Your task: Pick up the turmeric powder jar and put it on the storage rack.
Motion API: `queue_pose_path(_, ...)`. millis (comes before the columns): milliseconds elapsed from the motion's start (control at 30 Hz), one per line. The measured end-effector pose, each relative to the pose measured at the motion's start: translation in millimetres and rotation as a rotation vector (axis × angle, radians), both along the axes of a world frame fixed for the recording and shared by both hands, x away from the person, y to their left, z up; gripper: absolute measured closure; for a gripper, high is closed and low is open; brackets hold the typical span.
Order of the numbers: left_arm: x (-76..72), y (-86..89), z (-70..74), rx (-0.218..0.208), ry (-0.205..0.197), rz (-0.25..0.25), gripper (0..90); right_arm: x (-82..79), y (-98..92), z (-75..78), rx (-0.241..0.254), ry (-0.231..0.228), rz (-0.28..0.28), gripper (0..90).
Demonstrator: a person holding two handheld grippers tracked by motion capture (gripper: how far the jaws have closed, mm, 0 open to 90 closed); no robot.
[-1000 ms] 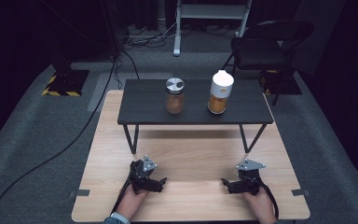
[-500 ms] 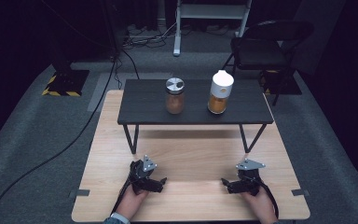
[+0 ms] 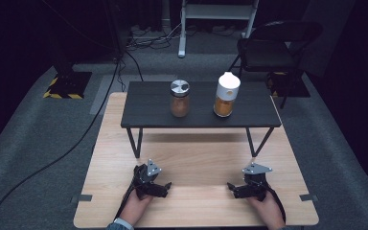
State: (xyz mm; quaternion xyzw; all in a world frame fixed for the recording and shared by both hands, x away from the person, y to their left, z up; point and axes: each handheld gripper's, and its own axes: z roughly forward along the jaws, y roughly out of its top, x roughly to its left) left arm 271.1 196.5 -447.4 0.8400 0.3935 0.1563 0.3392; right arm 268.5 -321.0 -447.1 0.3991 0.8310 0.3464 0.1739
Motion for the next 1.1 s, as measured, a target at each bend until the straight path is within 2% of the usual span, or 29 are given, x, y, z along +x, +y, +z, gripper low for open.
queue_pose_path(1100, -0.4, 0.7, 0.3, 0.003, 0.0, -0.008, 0.3, 1.4, 0.5, 0.2, -0.001, 0.001, 0.0, 0.0)
